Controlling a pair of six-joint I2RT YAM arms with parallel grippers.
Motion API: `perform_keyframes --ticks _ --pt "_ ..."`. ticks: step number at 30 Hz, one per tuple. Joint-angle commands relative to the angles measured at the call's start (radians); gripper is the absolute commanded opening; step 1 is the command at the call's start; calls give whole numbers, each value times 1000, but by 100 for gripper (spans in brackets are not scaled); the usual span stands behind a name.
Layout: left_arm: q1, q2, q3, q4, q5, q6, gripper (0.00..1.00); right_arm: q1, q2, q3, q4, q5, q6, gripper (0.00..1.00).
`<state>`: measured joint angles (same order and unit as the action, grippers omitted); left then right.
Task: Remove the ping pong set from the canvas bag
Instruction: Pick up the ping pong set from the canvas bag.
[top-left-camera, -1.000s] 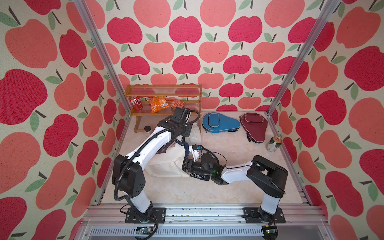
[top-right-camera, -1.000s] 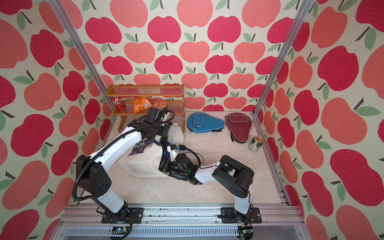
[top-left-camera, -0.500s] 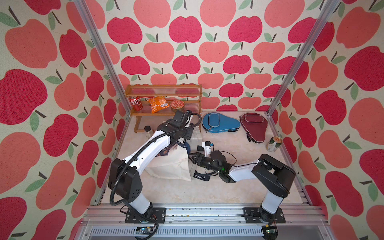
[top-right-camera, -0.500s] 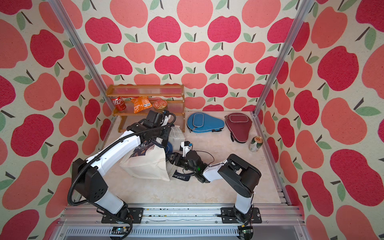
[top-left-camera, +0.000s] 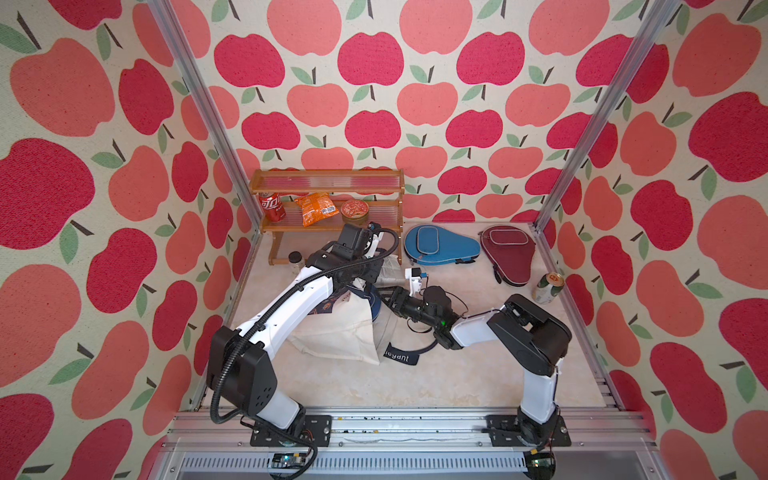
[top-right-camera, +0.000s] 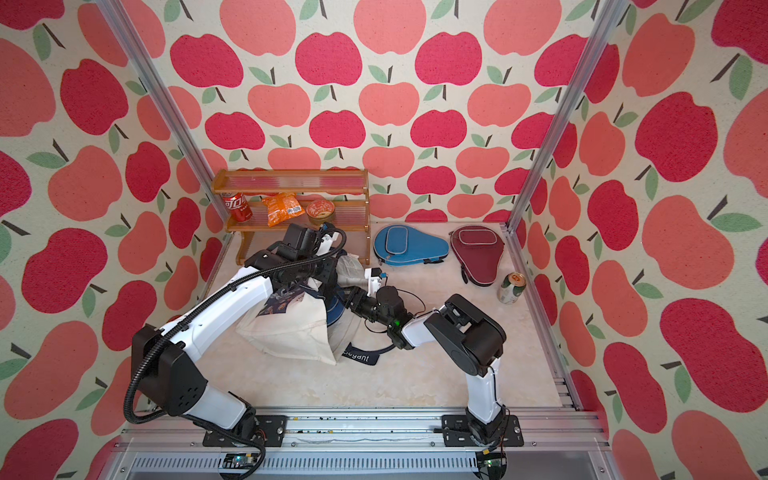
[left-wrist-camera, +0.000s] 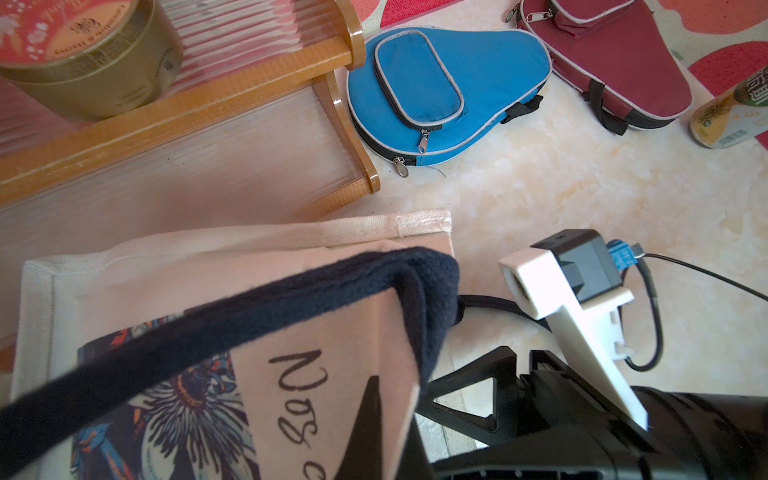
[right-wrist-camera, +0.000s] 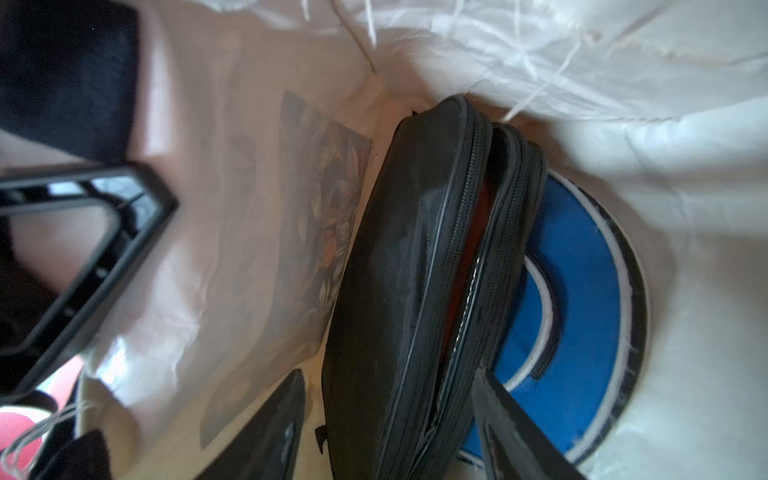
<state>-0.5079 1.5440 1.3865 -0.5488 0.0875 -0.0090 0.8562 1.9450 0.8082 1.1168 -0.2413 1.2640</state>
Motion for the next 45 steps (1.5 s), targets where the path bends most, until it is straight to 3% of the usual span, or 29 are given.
perform_keyframes --ticks 1,23,38,45 --pt "5 -24 -12 -1 14 -9 0 -5 47 56 64 -44 64 65" --pt "11 -17 -3 -34 -13 -14 0 -8 212 240 32 -89 124 64" --pt "10 15 24 -37 8 -9 0 -5 238 313 -176 -79 69 64" --pt "11 13 31 -41 14 -8 0 -5 280 351 -36 -98 99 64"
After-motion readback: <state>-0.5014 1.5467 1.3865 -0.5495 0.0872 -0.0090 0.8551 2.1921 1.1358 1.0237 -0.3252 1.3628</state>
